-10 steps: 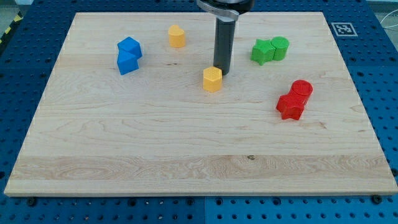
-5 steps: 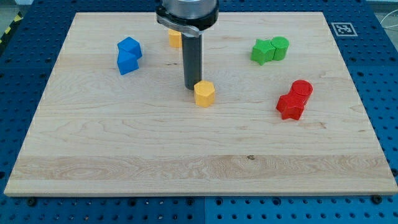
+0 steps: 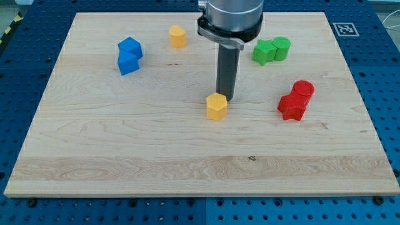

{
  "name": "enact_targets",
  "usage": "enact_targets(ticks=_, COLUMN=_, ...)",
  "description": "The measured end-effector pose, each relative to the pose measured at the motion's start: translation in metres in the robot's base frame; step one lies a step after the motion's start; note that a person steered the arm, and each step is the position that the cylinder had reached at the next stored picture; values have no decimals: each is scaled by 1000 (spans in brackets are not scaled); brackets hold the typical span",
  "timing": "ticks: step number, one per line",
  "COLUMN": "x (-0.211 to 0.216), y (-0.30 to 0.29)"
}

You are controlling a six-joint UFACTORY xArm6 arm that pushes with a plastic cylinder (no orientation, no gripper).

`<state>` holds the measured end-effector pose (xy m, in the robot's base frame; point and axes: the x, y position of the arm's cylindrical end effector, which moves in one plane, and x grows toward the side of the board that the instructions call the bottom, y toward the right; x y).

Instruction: Push yellow hexagon towards bottom center

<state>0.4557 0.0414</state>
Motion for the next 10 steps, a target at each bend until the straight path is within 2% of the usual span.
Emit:
enact_targets(ticks=2, x=29, y=-14)
enact_targets(ticks=3, x=19, y=-18)
enact_targets(ticks=5, x=29, y=-43)
enact_targets(ticks=10, x=79, y=-44)
